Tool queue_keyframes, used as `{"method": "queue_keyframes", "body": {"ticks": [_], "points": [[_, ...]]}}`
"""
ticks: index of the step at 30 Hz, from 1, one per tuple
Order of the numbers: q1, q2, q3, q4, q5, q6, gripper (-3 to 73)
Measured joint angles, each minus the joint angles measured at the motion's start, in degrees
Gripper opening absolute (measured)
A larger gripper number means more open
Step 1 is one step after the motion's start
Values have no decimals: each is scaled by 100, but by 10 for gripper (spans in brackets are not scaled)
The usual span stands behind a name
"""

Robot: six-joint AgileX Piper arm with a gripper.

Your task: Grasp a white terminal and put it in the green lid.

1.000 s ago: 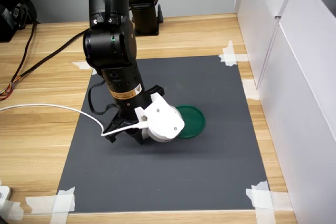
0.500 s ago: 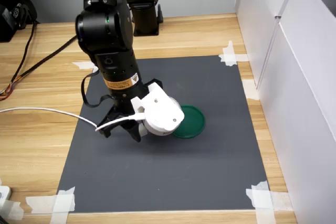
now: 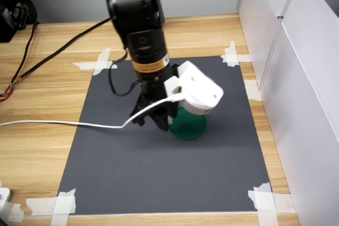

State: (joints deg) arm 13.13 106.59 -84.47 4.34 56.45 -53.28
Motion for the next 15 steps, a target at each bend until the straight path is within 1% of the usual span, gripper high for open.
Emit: {"method": "queue_keyframes", "body": {"ticks": [4, 8, 11, 15], "points": [[389, -17, 0, 0, 81, 40, 335], [663, -17, 0, 0, 105, 96, 335], [774, -17, 0, -25, 105, 193, 335], [798, 27, 0, -223, 109, 375, 335]]}}
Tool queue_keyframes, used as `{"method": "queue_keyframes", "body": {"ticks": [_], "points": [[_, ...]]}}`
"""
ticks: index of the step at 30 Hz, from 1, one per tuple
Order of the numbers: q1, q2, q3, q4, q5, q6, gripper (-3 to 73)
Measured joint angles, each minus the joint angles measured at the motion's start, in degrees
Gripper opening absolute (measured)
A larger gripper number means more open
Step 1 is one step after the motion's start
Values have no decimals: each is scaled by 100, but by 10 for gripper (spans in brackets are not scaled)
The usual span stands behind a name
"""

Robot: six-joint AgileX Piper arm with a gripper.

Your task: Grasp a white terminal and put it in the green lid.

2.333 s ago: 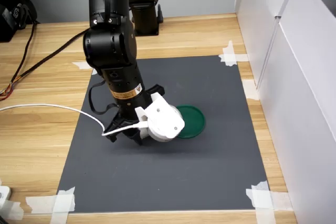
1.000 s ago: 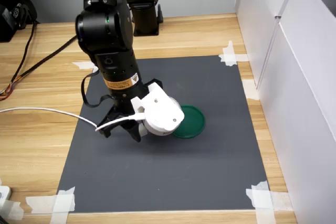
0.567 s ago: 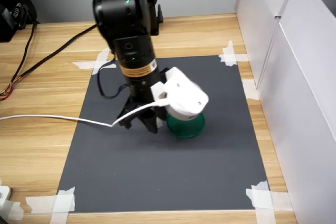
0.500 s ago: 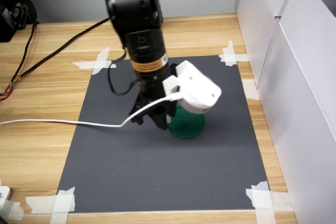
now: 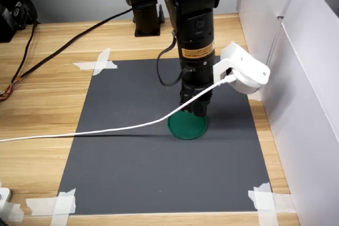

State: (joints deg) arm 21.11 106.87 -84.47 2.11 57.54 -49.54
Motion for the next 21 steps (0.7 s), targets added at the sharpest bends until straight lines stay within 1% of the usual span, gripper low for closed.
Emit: {"method": "queue_keyframes", "body": {"ticks": [3, 5, 10, 15, 16, 18, 21], "points": [[0, 69, 0, -159, 18, 69, 335], [0, 82, 44, -211, 18, 87, 335], [0, 88, 310, -211, 43, 88, 335], [0, 88, 475, -413, -3, 36, 338], [0, 88, 475, -439, -42, 36, 348], [0, 88, 475, -468, -132, 43, 391], [-5, 88, 475, -468, -152, 88, 483]]}}
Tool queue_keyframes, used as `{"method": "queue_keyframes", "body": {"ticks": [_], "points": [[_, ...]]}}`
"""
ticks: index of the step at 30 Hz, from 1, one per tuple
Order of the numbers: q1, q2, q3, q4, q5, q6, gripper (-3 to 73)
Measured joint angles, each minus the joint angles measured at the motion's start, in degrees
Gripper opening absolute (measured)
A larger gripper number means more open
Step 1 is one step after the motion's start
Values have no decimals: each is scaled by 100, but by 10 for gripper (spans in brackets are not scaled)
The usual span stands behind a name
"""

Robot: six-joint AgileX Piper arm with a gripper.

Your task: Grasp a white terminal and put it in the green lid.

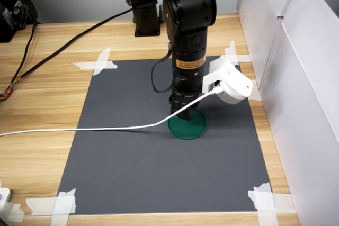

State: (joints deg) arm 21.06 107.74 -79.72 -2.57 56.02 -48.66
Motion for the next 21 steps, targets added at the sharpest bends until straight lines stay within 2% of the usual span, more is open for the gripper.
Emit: {"method": "queue_keyframes", "body": {"ticks": [5, 9, 12, 16, 21], "points": [[0, 0, 0, 0, -5, 30, 567], [0, -122, 12, 0, -35, 141, 578], [-22, -428, 43, 40, -201, 469, 554], [-292, -1085, 255, 380, -619, 844, 430], [-1031, -2173, 957, 600, -1591, 1054, 153]]}}
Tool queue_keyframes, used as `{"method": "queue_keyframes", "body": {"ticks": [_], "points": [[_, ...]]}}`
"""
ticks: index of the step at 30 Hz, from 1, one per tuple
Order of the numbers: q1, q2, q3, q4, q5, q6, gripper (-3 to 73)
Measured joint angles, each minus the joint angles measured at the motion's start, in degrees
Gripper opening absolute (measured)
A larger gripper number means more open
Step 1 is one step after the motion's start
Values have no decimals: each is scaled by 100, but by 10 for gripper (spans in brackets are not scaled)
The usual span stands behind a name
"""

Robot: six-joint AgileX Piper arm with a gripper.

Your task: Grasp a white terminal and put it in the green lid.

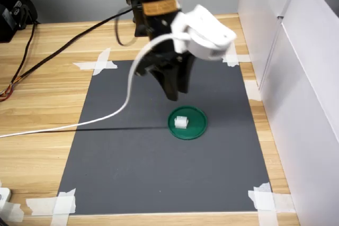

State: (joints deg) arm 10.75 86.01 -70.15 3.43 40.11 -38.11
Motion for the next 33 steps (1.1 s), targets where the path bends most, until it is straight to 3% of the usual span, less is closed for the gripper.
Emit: {"method": "queue_keyframes", "body": {"ticks": [4, 8, 13, 22, 33], "points": [[-607, -882, 764, 24, -1077, 683, 6], [-1163, -1923, 1656, 79, -1854, 1979, -18], [-1695, -3242, 2926, 106, -2306, 3315, -19], [-1791, -5460, 4792, 125, -2178, 3704, -19], [-1791, -7095, 5366, -54, -830, 3709, -19]]}}
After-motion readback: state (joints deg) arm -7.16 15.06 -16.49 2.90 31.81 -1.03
